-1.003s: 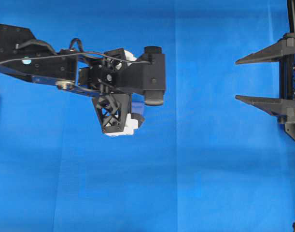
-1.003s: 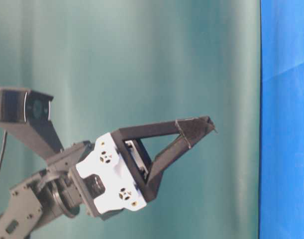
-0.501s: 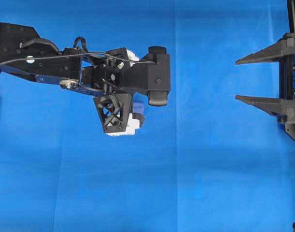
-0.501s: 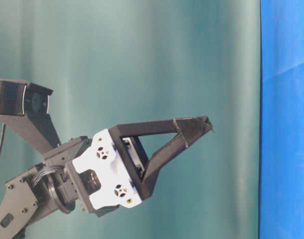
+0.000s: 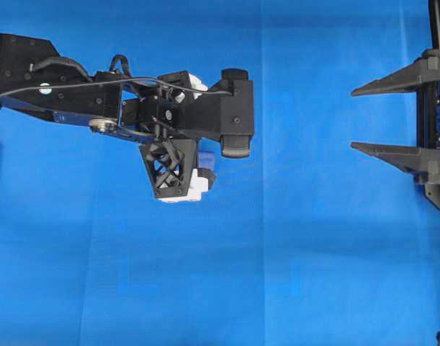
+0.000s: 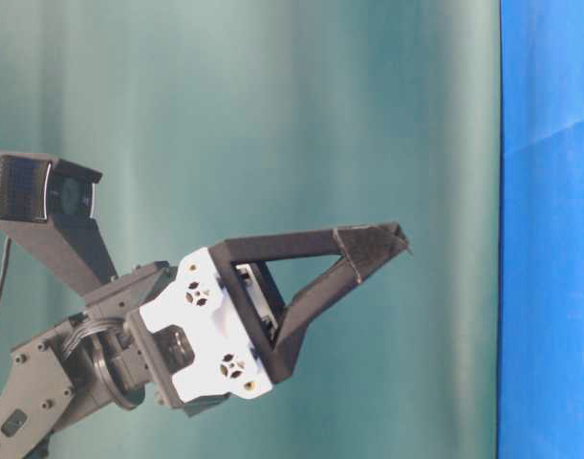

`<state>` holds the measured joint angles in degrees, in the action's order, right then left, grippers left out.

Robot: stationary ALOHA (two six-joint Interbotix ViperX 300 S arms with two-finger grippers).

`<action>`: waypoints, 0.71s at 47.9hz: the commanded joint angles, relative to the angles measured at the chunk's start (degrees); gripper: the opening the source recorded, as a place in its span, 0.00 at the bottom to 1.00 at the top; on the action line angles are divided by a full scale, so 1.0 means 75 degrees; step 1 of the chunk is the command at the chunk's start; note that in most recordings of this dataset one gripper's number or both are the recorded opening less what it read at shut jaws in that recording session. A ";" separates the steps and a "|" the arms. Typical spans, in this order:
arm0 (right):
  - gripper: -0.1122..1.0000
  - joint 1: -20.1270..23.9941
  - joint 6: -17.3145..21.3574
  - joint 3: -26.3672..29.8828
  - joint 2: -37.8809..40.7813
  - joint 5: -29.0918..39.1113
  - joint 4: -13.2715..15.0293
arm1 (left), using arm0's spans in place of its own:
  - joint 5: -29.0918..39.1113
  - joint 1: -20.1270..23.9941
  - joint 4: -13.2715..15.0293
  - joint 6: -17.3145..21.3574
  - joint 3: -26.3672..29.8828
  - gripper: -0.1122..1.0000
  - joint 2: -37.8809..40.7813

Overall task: Handover the blue block to the right arm after grasping it with the left arm, then place it in the designated position.
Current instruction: 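Move the left gripper over the blue cube and lower it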

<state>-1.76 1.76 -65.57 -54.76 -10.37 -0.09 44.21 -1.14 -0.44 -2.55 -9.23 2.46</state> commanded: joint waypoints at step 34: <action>0.97 -0.0023 0.0012 0.0187 0.0105 -0.0047 0.0012 | -0.0844 0.0035 -0.0012 -0.0035 -0.0645 0.94 -0.0094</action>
<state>-1.85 1.85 -65.57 -54.58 -10.37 -0.09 40.08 -1.05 -0.44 -2.81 -13.71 2.46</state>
